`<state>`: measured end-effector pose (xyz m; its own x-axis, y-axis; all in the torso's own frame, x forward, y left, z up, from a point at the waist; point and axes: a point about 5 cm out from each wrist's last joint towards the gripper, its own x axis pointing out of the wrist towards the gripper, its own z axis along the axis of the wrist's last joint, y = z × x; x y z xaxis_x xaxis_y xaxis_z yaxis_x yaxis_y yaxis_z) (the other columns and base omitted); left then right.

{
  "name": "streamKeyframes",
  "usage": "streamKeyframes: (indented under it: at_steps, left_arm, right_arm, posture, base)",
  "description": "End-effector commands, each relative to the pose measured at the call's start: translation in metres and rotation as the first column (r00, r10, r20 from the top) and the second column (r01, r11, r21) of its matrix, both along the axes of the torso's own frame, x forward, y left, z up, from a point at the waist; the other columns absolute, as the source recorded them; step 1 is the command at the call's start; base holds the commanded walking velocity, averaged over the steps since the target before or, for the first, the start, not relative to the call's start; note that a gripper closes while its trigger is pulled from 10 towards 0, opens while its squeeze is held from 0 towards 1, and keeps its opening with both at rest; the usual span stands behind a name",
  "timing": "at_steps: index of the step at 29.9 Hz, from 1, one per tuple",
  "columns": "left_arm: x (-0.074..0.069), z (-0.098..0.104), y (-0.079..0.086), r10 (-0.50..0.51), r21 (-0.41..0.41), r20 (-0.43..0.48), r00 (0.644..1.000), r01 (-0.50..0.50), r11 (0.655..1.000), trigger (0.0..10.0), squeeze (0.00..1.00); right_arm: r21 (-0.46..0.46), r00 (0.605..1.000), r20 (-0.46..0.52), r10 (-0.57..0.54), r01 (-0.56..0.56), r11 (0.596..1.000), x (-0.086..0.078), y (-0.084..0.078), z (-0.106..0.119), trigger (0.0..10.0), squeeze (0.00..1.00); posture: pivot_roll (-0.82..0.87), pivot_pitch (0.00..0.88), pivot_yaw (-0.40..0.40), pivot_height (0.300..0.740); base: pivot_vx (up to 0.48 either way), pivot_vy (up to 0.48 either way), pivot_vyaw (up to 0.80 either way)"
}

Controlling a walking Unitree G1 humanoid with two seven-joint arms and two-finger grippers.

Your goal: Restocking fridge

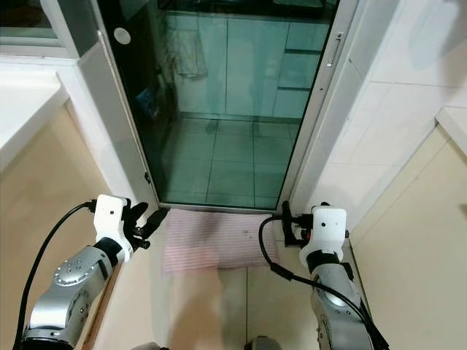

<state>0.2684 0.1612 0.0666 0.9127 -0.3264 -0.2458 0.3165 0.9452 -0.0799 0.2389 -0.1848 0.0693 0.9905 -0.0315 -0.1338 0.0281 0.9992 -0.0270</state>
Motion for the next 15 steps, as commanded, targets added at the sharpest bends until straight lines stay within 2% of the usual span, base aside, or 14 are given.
streamKeyframes:
  at_steps: [1,2,6,15]
  left_arm:
    - [0.008,0.005,-0.004,-0.003,0.014,0.023,1.000,0.003,1.000,10.0,0.00]
    - [0.013,0.006,-0.008,-0.006,0.014,0.032,0.999,0.006,1.000,10.0,0.00]
    - [0.017,0.008,-0.010,-0.004,0.010,0.037,0.999,0.004,1.000,10.0,0.00]
    - [0.021,0.010,-0.005,0.038,0.045,0.064,0.997,-0.041,0.998,10.0,0.00]
  right_arm:
    - [0.013,1.000,-0.002,-0.015,0.015,1.000,0.003,-0.002,-0.001,10.0,0.00]
    - [0.017,1.000,-0.003,-0.016,0.016,1.000,0.005,-0.002,-0.001,10.0,0.00]
    - [0.017,1.000,-0.006,-0.007,0.007,1.000,0.008,0.000,-0.002,10.0,0.00]
    - [0.013,1.000,-0.021,-0.004,0.004,1.000,0.009,0.000,-0.007,10.0,0.00]
  posture:
    - [-0.07,0.000,0.022,0.719]
    - [-0.08,0.000,0.021,0.719]
    - [-0.08,0.000,0.022,0.719]
    - [-0.07,0.000,0.021,0.719]
  base:
    - [0.000,0.000,0.00]
    - [0.000,0.000,0.00]
    - [0.000,0.000,0.00]
    - [-0.200,0.000,0.00]
